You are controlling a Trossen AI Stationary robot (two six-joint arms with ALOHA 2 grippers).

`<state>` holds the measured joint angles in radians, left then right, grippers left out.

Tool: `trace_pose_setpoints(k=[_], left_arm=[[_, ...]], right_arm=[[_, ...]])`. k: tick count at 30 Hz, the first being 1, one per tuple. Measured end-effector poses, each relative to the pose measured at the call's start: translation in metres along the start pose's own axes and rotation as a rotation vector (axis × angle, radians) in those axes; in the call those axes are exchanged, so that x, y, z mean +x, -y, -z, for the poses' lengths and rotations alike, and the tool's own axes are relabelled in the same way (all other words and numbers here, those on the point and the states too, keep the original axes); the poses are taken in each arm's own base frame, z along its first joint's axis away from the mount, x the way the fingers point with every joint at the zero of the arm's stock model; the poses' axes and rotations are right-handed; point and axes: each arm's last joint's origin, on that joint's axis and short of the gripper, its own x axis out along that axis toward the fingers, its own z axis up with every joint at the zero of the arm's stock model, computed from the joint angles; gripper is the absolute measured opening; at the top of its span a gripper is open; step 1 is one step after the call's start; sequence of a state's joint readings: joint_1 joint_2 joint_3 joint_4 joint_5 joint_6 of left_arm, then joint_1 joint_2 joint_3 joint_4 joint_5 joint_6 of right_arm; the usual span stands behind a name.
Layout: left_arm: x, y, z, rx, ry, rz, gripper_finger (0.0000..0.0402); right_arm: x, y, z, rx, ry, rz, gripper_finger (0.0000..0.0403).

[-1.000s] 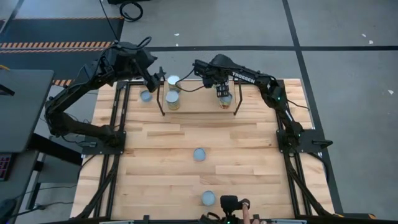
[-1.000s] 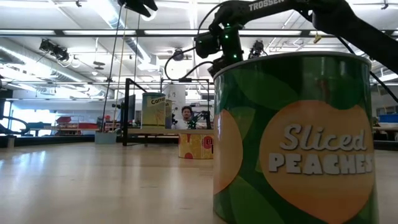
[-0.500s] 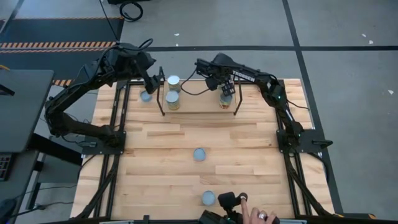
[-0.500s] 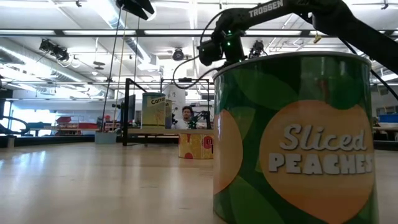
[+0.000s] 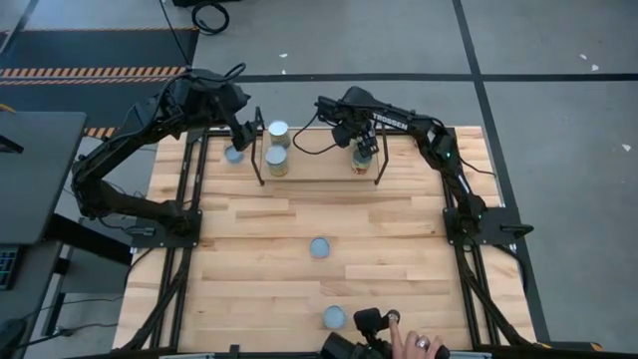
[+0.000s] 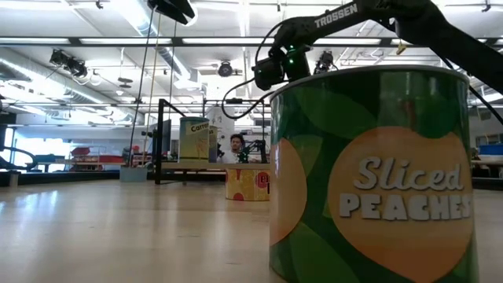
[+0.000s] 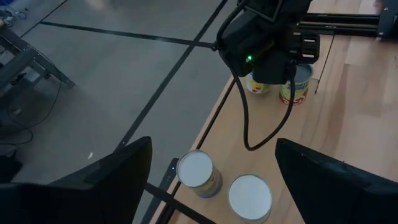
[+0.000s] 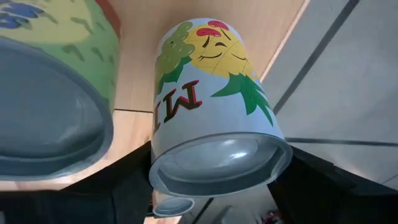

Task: Pick and place cans onto a shelf
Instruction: Put the white can on the shelf aligned with the light green can

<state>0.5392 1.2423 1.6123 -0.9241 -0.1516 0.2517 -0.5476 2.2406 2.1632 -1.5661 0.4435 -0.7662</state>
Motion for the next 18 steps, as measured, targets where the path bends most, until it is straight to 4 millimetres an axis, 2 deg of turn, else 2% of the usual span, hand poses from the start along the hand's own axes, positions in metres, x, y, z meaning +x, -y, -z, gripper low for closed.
trace_pose_setpoints(k=[8, 18], left_arm=[[0.0, 0.0, 0.0, 0.003, 0.0, 0.0, 0.0347], [-0.0002, -0.0002, -0.0007, 0.001, 0.007, -0.002, 0.0347]], right_arm=[[0.0019, 0.0026, 0.002, 0.019, 0.019, -0.019, 0.0336], [-0.0033, 0.002, 0.0002, 0.031, 0.035, -0.003, 0.034]])
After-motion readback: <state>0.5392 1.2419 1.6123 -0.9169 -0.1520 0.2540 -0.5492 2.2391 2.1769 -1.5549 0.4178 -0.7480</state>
